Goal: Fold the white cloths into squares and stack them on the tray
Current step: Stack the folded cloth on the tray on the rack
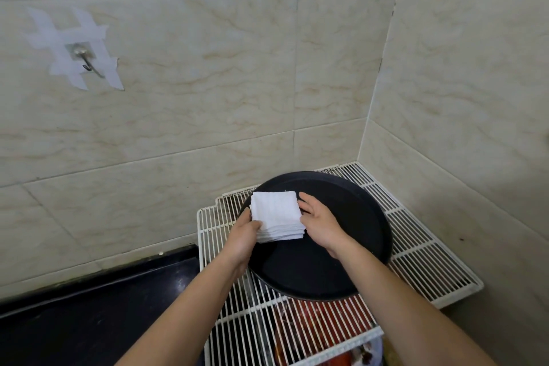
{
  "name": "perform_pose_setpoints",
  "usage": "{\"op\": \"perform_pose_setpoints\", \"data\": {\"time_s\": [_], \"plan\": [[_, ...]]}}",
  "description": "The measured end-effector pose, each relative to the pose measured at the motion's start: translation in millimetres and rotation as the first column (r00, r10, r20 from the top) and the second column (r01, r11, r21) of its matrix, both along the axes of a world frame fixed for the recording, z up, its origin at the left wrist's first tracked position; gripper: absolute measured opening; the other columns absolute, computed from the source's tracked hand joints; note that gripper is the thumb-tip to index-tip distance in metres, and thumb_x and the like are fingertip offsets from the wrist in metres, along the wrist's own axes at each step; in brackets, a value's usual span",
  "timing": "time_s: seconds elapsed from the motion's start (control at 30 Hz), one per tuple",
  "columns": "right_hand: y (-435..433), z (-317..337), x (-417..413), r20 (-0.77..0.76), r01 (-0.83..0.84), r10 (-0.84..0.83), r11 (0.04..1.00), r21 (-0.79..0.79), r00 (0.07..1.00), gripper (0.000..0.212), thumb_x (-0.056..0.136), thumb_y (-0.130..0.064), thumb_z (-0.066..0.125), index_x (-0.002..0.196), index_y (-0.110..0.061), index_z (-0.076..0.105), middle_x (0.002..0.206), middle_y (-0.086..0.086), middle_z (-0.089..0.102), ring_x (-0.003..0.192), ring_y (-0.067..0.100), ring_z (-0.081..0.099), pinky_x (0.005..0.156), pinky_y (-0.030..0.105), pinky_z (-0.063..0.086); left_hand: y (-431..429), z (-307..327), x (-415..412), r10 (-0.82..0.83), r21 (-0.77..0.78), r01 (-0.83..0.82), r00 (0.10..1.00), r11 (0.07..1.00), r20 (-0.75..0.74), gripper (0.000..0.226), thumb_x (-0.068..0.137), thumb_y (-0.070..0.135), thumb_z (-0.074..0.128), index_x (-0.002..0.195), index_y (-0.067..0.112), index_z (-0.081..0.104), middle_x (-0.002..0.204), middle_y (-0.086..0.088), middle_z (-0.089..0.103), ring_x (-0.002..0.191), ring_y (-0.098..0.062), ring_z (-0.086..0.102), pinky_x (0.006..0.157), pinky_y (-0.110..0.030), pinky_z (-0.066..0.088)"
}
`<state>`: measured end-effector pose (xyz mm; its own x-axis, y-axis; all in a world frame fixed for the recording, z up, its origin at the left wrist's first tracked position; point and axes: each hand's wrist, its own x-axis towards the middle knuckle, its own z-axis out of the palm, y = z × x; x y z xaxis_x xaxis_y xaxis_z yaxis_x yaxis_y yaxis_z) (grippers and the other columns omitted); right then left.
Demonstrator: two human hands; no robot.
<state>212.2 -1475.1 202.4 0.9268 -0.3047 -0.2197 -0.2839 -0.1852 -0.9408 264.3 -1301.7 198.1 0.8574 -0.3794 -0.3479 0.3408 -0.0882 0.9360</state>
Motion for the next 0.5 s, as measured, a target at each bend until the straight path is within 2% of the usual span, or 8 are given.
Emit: {"op": "perform_pose_setpoints", "data": {"time_s": [0.07,0.13,0.17,0.23,0.27,0.33,0.4,0.5], "plan": [[0.8,8.2,-3.5,0.014,0.043,-0.043,0.999,-0.012,0.999,0.064,0.098,-0.001,0.044,0.156,-0.022,0.028,0.158,0.000,0.035,0.142,0.017,0.038,0.101,0.024,0.035,5.0,9.9,-1.6,0.029,0.036,-0.031,0.998,0.999,0.050,0.043,0.100,0.009,0.040,0.142,0.011,0.046,0.134,-0.010,0.060,0.122,-0.030,0.057,0.093,-0.038,0.052],[0.7,19.1,-5.2,0.078,0.088,-0.083,0.993,-0.073,0.993,0.060,0.100,-0.009,0.044,0.156,-0.024,0.029,0.160,0.000,0.033,0.144,0.018,0.034,0.107,0.027,0.033,18.6,21.2,-2.7,0.036,0.143,-0.065,0.980,0.988,0.198,0.052,0.103,0.019,0.043,0.153,0.014,0.031,0.155,-0.001,0.037,0.143,-0.023,0.034,0.110,-0.031,0.030],[1.6,24.9,-5.7,0.125,0.099,-0.081,0.984,-0.149,0.989,0.057,0.101,-0.015,0.044,0.156,-0.024,0.029,0.160,0.000,0.033,0.145,0.018,0.033,0.113,0.030,0.031,28.8,26.2,-4.3,0.017,0.198,-0.081,0.951,0.977,0.308,0.056,0.104,0.025,0.043,0.156,0.019,0.024,0.160,0.003,0.026,0.148,-0.018,0.023,0.115,-0.028,0.020],[6.7,32.2,-6.4,0.194,0.100,-0.020,0.907,-0.410,0.981,0.054,0.104,-0.026,0.042,0.156,-0.023,0.028,0.162,0.000,0.028,0.149,0.018,0.025,0.121,0.037,0.023,53.2,28.0,-6.3,-0.089,0.372,-0.152,0.826,0.916,0.557,0.060,0.104,0.037,0.041,0.157,0.023,0.016,0.165,0.002,0.011,0.151,-0.013,0.009,0.122,-0.032,0.009],[13.2,33.4,-6.3,0.222,0.111,0.018,0.825,-0.554,0.975,0.053,0.105,-0.032,0.039,0.156,-0.022,0.027,0.163,0.001,0.024,0.151,0.019,0.020,0.123,0.038,0.018,68.3,26.2,-8.4,-0.156,0.474,-0.231,0.748,0.850,0.645,0.061,0.104,0.044,0.036,0.158,0.024,0.015,0.165,0.000,0.007,0.152,-0.015,0.004,0.124,-0.036,0.007],[30.2,33.4,-6.0,0.271,0.146,0.094,0.653,-0.743,0.958,0.055,0.105,-0.042,0.034,0.156,-0.020,0.027,0.165,0.005,0.018,0.153,0.023,0.010,0.124,0.042,0.010,95.2,22.7,-15.4,-0.268,0.618,-0.400,0.648,0.677,0.713,0.064,0.102,0.055,0.023,0.158,0.026,0.013,0.166,-0.002,0.002,0.153,-0.021,-0.002,0.124,-0.045,0.006],[60.5,24.4,-4.6,0.271,0.108,0.211,0.567,-0.817,0.939,0.059,0.104,-0.050,0.030,0.155,-0.022,0.027,0.166,0.008,0.013,0.153,0.028,0.005,0.123,0.046,0.005,126.6,18.3,-31.2,-0.307,0.695,-0.510,0.646,0.507,0.699,0.070,0.097,0.061,0.014,0.157,0.027,0.016,0.166,-0.006,0.005,0.153,-0.028,0.001,0.121,-0.053,0.010],[113.6,2.3,3.1,0.186,-0.043,0.395,0.504,-0.863,0.900,0.065,0.102,-0.057,0.025,0.158,-0.025,0.018,0.167,0.009,0.002,0.154,0.029,-0.004,0.124,0.047,-0.001,177.4,8.9,-55.7,-0.312,0.761,-0.565,0.696,0.319,0.647,0.074,0.093,0.063,0.014,0.156,0.025,0.023,0.165,-0.011,0.012,0.151,-0.035,0.008,0.116,-0.060,0.015]]}}
